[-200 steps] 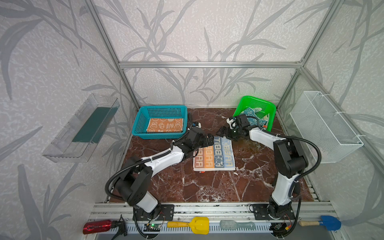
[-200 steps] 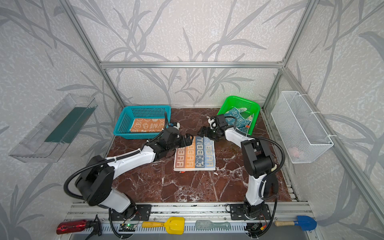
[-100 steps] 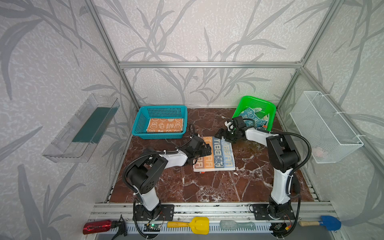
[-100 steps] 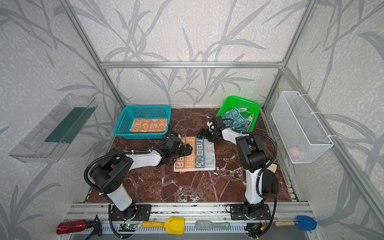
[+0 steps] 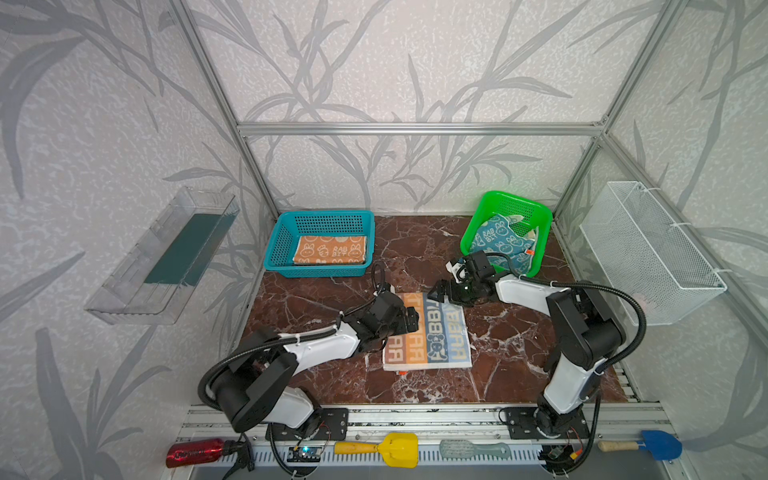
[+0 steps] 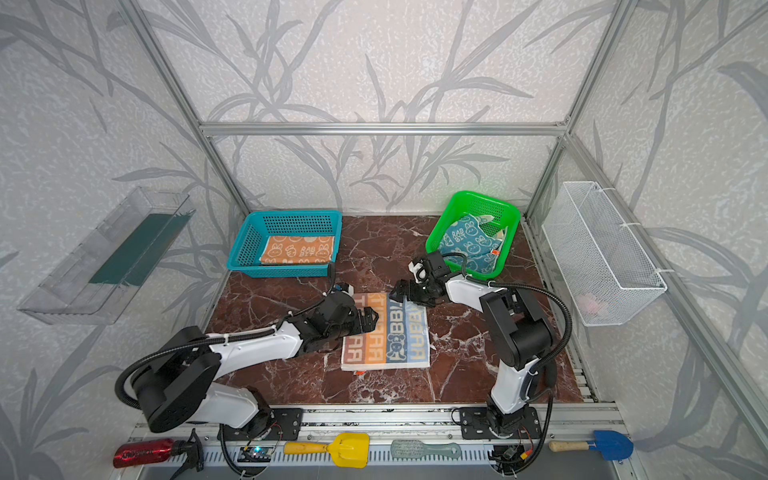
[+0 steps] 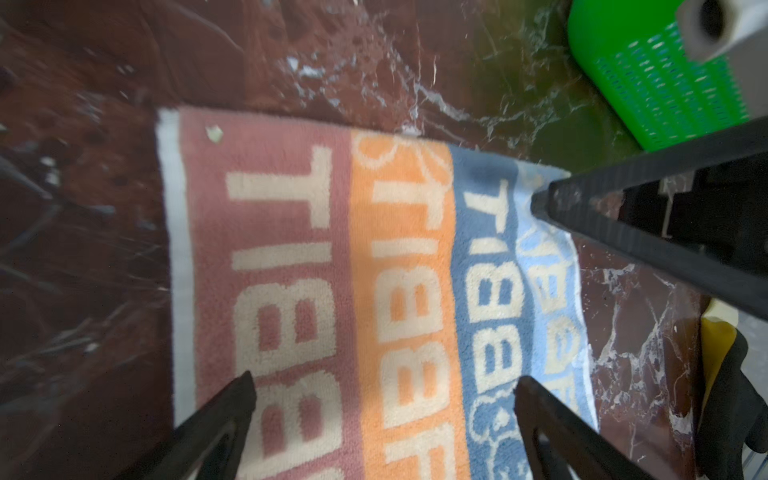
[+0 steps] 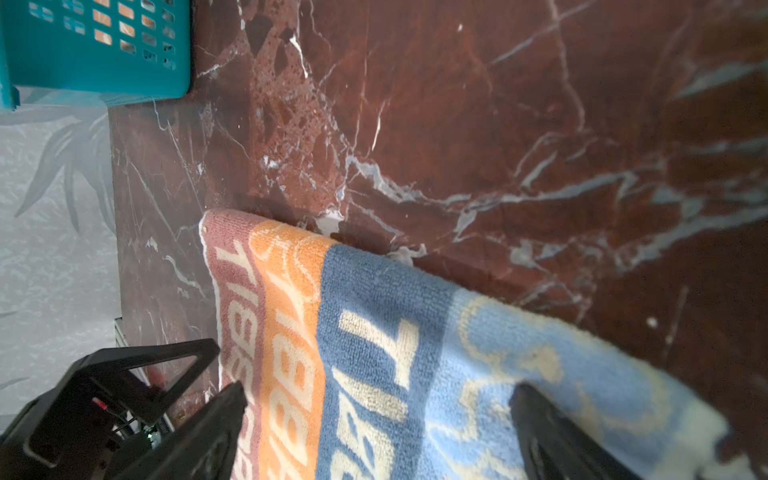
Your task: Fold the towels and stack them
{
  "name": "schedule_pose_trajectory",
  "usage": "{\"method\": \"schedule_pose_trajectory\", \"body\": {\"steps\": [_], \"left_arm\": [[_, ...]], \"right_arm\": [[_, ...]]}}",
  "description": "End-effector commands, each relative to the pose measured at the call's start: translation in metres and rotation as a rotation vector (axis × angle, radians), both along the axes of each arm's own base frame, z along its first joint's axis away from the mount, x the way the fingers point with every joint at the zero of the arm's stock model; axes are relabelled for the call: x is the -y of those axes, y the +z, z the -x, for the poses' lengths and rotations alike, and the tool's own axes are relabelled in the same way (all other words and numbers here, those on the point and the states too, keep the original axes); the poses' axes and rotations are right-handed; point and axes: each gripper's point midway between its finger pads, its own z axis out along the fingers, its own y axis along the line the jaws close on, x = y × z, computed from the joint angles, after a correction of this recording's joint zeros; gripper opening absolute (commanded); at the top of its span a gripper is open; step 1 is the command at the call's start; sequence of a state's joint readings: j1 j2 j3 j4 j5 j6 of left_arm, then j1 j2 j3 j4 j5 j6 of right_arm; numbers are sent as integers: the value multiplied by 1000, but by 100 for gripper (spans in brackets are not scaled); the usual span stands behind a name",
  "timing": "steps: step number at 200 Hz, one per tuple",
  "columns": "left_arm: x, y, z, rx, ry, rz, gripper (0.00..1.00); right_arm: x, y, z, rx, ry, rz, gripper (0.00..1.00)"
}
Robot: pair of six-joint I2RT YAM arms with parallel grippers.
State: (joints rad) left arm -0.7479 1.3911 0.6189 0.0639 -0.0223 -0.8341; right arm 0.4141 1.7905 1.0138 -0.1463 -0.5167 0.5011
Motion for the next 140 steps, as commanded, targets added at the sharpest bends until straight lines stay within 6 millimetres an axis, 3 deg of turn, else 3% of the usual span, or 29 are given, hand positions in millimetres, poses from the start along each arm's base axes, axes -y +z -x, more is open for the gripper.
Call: {"method": "schedule_pose_trajectory", "body": {"steps": [1, 26, 64, 101, 140], "left_arm": [[-10, 41, -19, 100, 44, -19, 99], [-2, 57, -46, 106, 44, 21, 99], [9, 34, -74, 45, 79, 108, 99], [18, 6, -78, -12, 56, 109, 99], [5, -24, -79, -54, 76, 76, 99]], "right_arm": [[7, 36, -11, 44, -15, -48, 99], [8, 49, -28, 66, -24, -57, 99], [5, 35, -35, 21, -61, -111, 99], [3, 26, -29, -3, -55, -135, 99], [6, 1, -21, -48, -50, -105, 99]]}}
